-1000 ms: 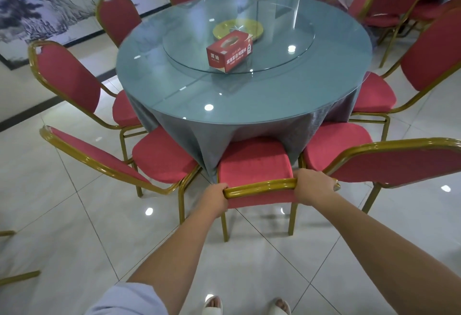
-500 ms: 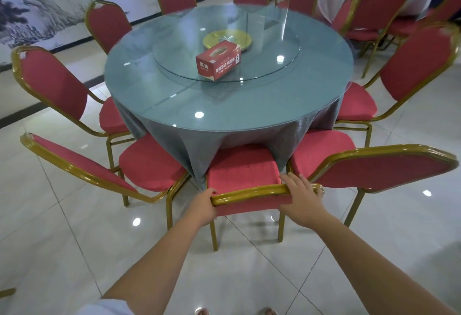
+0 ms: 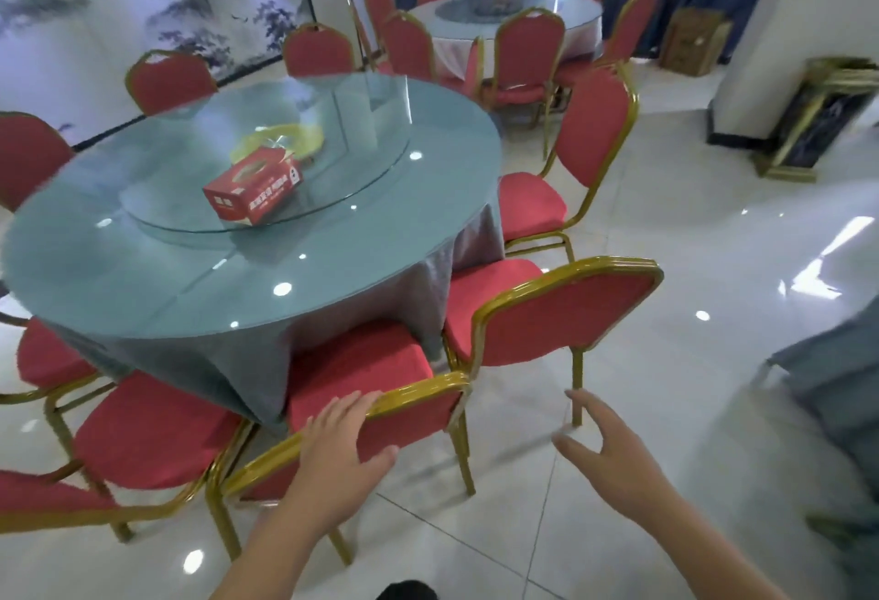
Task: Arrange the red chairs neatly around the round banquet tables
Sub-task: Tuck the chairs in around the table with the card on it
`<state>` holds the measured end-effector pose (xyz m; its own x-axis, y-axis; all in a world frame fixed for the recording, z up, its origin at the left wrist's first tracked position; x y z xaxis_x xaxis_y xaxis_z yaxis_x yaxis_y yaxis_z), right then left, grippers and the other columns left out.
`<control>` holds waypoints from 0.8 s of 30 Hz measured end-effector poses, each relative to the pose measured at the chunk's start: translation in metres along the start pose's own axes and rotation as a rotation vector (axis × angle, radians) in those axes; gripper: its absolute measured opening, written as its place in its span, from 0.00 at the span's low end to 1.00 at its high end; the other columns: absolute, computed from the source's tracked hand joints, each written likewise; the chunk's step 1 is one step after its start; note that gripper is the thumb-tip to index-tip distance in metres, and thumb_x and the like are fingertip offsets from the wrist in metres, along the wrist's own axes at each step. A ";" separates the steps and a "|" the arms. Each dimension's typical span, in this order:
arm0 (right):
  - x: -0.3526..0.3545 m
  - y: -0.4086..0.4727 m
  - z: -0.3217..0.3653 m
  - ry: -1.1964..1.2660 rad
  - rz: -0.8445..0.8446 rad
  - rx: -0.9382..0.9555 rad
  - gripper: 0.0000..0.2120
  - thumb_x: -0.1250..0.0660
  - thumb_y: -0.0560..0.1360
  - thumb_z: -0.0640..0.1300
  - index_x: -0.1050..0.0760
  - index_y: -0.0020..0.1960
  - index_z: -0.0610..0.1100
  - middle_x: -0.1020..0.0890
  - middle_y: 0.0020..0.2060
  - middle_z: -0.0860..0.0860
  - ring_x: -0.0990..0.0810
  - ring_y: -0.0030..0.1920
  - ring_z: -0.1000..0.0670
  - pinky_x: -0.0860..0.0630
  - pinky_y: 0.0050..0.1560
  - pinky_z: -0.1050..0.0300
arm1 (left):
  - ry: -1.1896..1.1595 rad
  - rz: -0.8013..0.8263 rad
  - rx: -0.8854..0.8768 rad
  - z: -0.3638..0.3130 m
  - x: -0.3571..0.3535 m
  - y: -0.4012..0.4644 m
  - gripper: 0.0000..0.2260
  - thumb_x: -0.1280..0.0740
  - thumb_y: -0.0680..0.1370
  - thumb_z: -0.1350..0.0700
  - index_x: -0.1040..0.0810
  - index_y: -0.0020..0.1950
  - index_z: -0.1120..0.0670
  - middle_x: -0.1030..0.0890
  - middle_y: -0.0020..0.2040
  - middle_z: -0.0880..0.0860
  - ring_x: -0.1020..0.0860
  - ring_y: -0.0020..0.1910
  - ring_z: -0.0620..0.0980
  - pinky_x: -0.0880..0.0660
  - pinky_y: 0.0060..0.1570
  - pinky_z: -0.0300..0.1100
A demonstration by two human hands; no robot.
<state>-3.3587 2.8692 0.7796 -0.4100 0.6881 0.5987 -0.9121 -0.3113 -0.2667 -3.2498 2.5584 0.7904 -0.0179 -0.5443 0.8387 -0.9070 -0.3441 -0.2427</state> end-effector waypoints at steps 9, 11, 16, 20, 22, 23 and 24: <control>0.066 0.048 -0.035 0.033 -0.104 -0.039 0.28 0.31 0.77 0.54 0.37 0.73 0.57 0.35 0.74 0.58 0.37 0.66 0.61 0.40 0.65 0.62 | -0.165 0.182 -0.177 -0.131 -0.047 0.103 0.35 0.27 0.74 0.50 0.39 0.77 0.44 0.38 0.76 0.45 0.39 0.74 0.46 0.38 0.73 0.46; 0.082 0.075 -0.043 -0.016 -0.105 -0.041 0.30 0.31 0.76 0.53 0.38 0.75 0.57 0.38 0.75 0.58 0.38 0.70 0.60 0.41 0.68 0.61 | -0.167 0.194 -0.168 -0.147 -0.062 0.137 0.39 0.26 0.71 0.49 0.41 0.78 0.44 0.40 0.77 0.46 0.39 0.75 0.47 0.38 0.74 0.48; 0.128 0.179 -0.043 -0.233 -0.085 -0.003 0.37 0.29 0.74 0.54 0.43 0.78 0.56 0.43 0.78 0.52 0.45 0.78 0.49 0.43 0.76 0.46 | -0.080 0.183 -0.112 -0.176 -0.096 0.237 0.48 0.22 0.67 0.45 0.45 0.80 0.47 0.40 0.77 0.50 0.41 0.76 0.51 0.41 0.74 0.47; 0.159 0.256 -0.040 -0.462 0.027 0.002 0.37 0.33 0.75 0.55 0.47 0.78 0.57 0.48 0.79 0.50 0.54 0.79 0.46 0.51 0.77 0.43 | -0.006 0.244 -0.054 -0.198 -0.117 0.296 0.29 0.28 0.67 0.43 0.27 0.68 0.39 0.21 0.63 0.44 0.24 0.64 0.49 0.27 0.57 0.45; 0.170 0.286 -0.049 -0.548 0.106 -0.012 0.35 0.34 0.75 0.55 0.46 0.78 0.58 0.47 0.79 0.51 0.55 0.79 0.46 0.53 0.77 0.42 | 0.059 0.220 -0.084 -0.209 -0.120 0.305 0.17 0.33 0.73 0.46 0.23 0.60 0.35 0.18 0.54 0.39 0.20 0.56 0.43 0.28 0.45 0.40; 0.174 0.300 -0.056 -0.564 0.143 -0.026 0.34 0.34 0.75 0.55 0.44 0.77 0.58 0.45 0.78 0.52 0.53 0.79 0.45 0.51 0.76 0.41 | 0.059 0.191 -0.088 -0.213 -0.121 0.307 0.16 0.33 0.74 0.48 0.22 0.61 0.34 0.19 0.55 0.37 0.21 0.56 0.41 0.29 0.45 0.38; 0.178 0.312 -0.064 -0.563 0.174 -0.037 0.32 0.33 0.75 0.55 0.42 0.76 0.59 0.41 0.77 0.54 0.51 0.79 0.45 0.49 0.75 0.41 | 0.057 0.162 -0.093 -0.215 -0.123 0.311 0.17 0.33 0.75 0.49 0.23 0.62 0.34 0.20 0.57 0.35 0.22 0.57 0.39 0.29 0.47 0.37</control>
<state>-3.7159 2.9364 0.7546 -0.4981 0.1723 0.8498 -0.8354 -0.3581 -0.4170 -3.6197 2.6830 0.7164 -0.1884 -0.5419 0.8190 -0.9252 -0.1818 -0.3331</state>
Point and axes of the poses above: each hand's wrist, its own y-axis towards the middle knuckle, its own x-axis out of the back of the hand, z = x × y, the point moved 5 cm from there along y, towards the middle knuckle
